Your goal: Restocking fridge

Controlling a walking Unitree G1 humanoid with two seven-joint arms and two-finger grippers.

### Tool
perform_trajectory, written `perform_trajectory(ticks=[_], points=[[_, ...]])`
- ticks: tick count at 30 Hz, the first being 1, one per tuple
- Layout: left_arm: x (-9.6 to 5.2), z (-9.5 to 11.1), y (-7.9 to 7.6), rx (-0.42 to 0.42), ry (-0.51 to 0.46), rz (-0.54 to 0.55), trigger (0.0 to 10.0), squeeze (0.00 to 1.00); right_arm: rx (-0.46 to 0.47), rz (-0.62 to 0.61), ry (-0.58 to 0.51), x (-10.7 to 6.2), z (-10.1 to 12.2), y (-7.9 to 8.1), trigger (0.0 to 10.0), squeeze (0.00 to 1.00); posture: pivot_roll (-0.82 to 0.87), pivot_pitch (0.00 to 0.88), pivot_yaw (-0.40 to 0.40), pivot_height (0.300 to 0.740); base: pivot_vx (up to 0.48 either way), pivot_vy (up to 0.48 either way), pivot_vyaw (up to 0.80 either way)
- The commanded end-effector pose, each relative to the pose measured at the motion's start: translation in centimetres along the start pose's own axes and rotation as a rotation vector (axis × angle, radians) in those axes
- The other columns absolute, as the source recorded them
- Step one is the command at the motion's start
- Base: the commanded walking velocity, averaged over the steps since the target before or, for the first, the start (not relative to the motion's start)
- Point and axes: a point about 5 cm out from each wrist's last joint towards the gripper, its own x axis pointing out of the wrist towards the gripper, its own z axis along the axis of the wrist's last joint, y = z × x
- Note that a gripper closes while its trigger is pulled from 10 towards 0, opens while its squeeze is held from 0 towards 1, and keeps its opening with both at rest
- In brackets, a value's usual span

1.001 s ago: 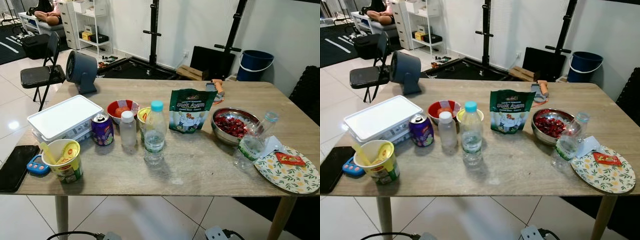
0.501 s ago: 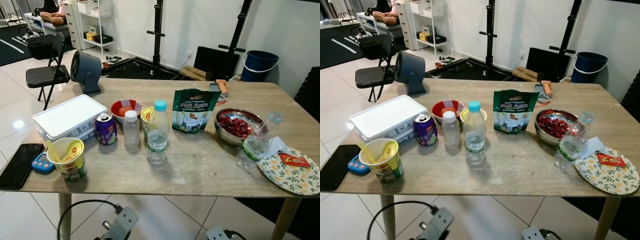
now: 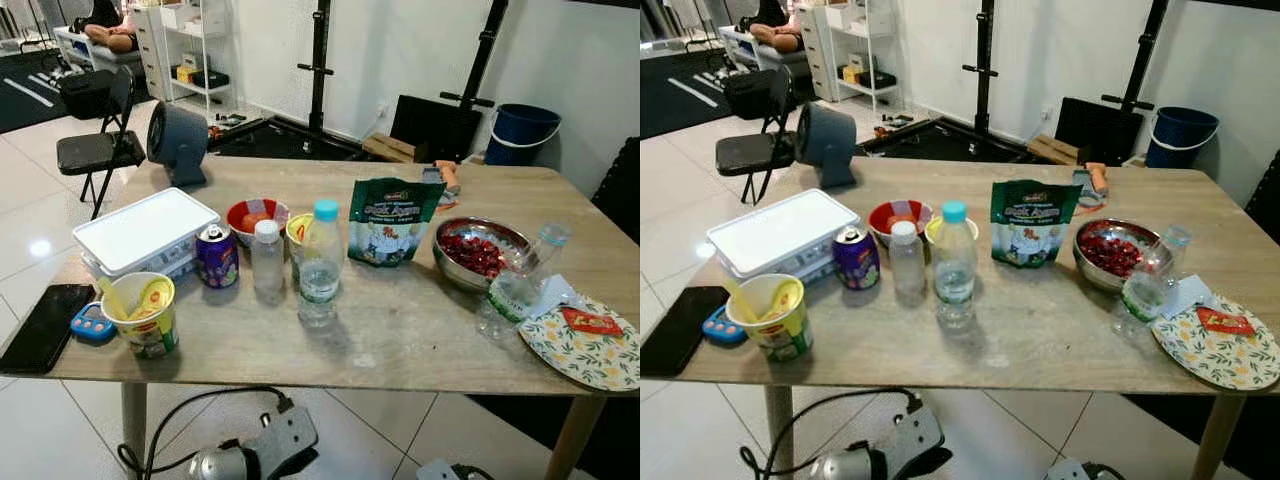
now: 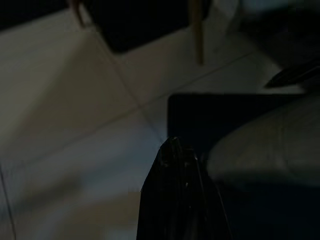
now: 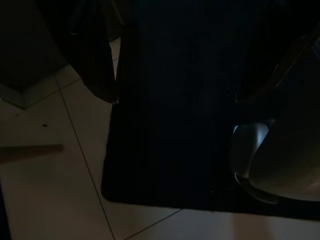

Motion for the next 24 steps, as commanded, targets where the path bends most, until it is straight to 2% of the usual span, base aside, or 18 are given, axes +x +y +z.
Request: perform_trajectory(ticks=[1, 2, 3, 4, 6, 10, 13, 19, 21, 22, 23, 24], points=[[0.0, 0.8, 0.2, 0.022, -0.032, -0.017, 10.0, 0.00, -0.013, -0.008, 0.015, -0.1, -0.4, -0.2, 10.0, 0.00, -0.02, 0.000, -0.021, 0.740, 0.000, 0.000, 0.00], [0.3, 1.9, 0.2, 0.029, -0.080, -0.051, 10.0, 0.00, -0.013, -0.008, 0.016, -0.1, -0.4, -0.2, 10.0, 0.00, -0.02, 0.000, -0.021, 0.740, 0.000, 0.000, 0.00], [0.5, 3.9, 0.0, 0.041, -0.157, -0.121, 10.0, 0.00, -0.014, -0.008, 0.017, 0.0, -0.4, -0.1, 10.0, 0.00, -0.02, 0.000, -0.019, 0.740, 0.000, 0.000, 0.00], [0.5, 3.9, 0.0, 0.041, -0.157, -0.121, 10.0, 0.00, -0.014, -0.008, 0.017, 0.0, -0.4, -0.1, 10.0, 0.00, -0.02, 0.000, -0.019, 0.740, 0.000, 0.000, 0.00], [0.6, 5.5, -0.6, 0.053, -0.206, -0.206, 10.0, 0.00, -0.015, -0.006, 0.018, 0.0, -0.4, -0.1, 10.0, 0.00, -0.02, 0.000, -0.017, 0.740, 0.000, 0.000, 0.00], [0.5, 6.7, -0.9, 0.072, -0.230, -0.260, 10.0, 0.00, -0.014, -0.007, 0.018, 0.0, -0.4, -0.1, 10.0, 0.00, -0.02, 0.000, -0.017, 0.740, 0.000, 0.000, 0.00], [0.5, 7.9, -0.7, 0.103, -0.259, -0.255, 10.0, 0.00, -0.011, -0.008, 0.020, 0.0, -0.4, 0.0, 10.0, 0.00, -0.02, 0.000, -0.017, 0.740, 0.000, 0.000, 0.00], [-0.9, 12.5, 0.9, 0.130, -0.437, -0.168, 10.0, 0.00, -0.012, -0.008, 0.022, 0.0, -0.5, 0.0, 10.0, 0.00, -0.02, 0.000, -0.015, 0.740, 0.000, 0.000, 0.00], [-1.1, 13.1, 1.1, 0.137, -0.457, -0.155, 10.0, 0.00, -0.013, -0.007, 0.022, 0.0, -0.5, 0.0, 10.0, 0.00, -0.02, 0.000, -0.015, 0.740, 0.000, 0.000, 0.00], [-1.4, 14.2, 1.6, 0.155, -0.496, -0.113, 10.0, 0.00, -0.013, -0.007, 0.022, 0.0, -0.5, 0.0, 10.0, 0.00, -0.02, 0.000, -0.014, 0.740, 0.000, 0.000, 0.00], [-2.1, 16.4, 2.3, 0.210, -0.555, -0.067, 10.0, 0.00, -0.013, -0.007, 0.022, 0.0, -0.4, 0.0, 10.0, 0.00, -0.02, 0.000, -0.014, 0.740, 0.000, 0.000, 0.00], [-2.4, 17.1, 2.4, 0.225, -0.569, -0.060, 10.0, 0.00, -0.014, -0.007, 0.022, 0.0, -0.4, 0.0, 10.0, 0.00, -0.02, 0.000, -0.014, 0.740, 0.000, 0.000, 0.00]])
